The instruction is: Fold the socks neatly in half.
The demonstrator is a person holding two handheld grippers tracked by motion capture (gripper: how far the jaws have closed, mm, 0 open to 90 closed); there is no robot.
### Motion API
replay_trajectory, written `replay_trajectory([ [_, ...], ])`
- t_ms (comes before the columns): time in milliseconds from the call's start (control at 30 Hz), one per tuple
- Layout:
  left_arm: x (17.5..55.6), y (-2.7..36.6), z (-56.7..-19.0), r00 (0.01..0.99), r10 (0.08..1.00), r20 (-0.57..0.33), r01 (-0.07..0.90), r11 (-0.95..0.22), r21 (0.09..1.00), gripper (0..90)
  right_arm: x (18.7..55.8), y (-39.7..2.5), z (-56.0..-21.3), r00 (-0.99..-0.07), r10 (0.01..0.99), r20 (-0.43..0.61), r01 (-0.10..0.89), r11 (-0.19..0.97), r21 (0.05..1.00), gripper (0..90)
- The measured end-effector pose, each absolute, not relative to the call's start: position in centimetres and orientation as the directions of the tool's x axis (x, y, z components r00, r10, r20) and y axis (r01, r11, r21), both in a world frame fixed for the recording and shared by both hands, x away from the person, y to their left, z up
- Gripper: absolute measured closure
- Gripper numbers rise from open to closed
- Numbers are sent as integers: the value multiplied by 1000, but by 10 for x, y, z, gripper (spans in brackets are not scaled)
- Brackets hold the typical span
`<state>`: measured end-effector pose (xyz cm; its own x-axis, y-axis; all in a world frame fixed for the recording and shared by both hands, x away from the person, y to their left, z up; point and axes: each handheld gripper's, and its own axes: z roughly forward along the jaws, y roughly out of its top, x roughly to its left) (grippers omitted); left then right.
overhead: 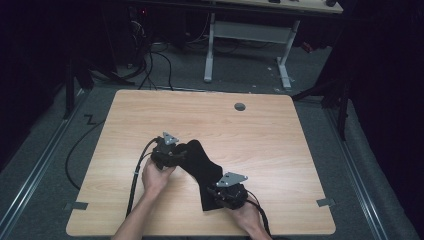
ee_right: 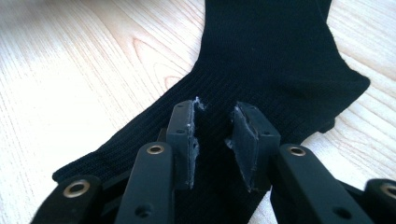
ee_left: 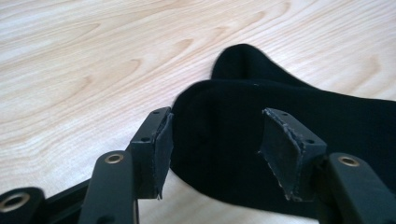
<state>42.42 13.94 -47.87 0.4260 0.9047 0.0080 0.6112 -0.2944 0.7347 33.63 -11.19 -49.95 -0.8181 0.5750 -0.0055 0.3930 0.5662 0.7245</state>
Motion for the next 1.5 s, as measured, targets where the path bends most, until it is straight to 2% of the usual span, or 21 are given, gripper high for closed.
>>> replay_trajectory([
  [200,433,142,-492,391,920,15,652,-288,701,449,340,-114,-500,-825,565,16,400,563,723,682],
  [367,437,143,-496,403,915,-13,659,-280,698,482,340,-114,-500,-827,562,11,395,566,724,682],
  [433,437,143,-496,406,914,-26,661,-274,698,523,340,-114,-500,-826,563,16,398,564,723,682],
  [600,439,145,-493,435,900,-40,669,-292,684,741,340,-114,-500,-830,557,4,388,573,722,682],
  [733,439,139,-491,462,887,-2,656,-341,673,840,339,-113,-500,-828,561,3,390,571,722,682],
  [867,435,137,-486,466,885,11,622,-337,707,858,339,-113,-500,-827,562,3,391,571,722,681],
  [1000,428,134,-469,492,870,24,540,-327,775,863,339,-113,-500,-827,562,9,396,571,719,680],
  [1133,432,130,-455,526,850,35,514,-350,783,863,340,-114,-500,-828,561,12,396,570,720,678],
  [1367,451,114,-472,539,840,66,557,-414,720,860,339,-114,-499,-826,563,17,403,570,717,676],
  [1500,459,113,-481,512,857,55,573,-389,721,854,338,-113,-499,-828,561,8,398,576,714,674],
])
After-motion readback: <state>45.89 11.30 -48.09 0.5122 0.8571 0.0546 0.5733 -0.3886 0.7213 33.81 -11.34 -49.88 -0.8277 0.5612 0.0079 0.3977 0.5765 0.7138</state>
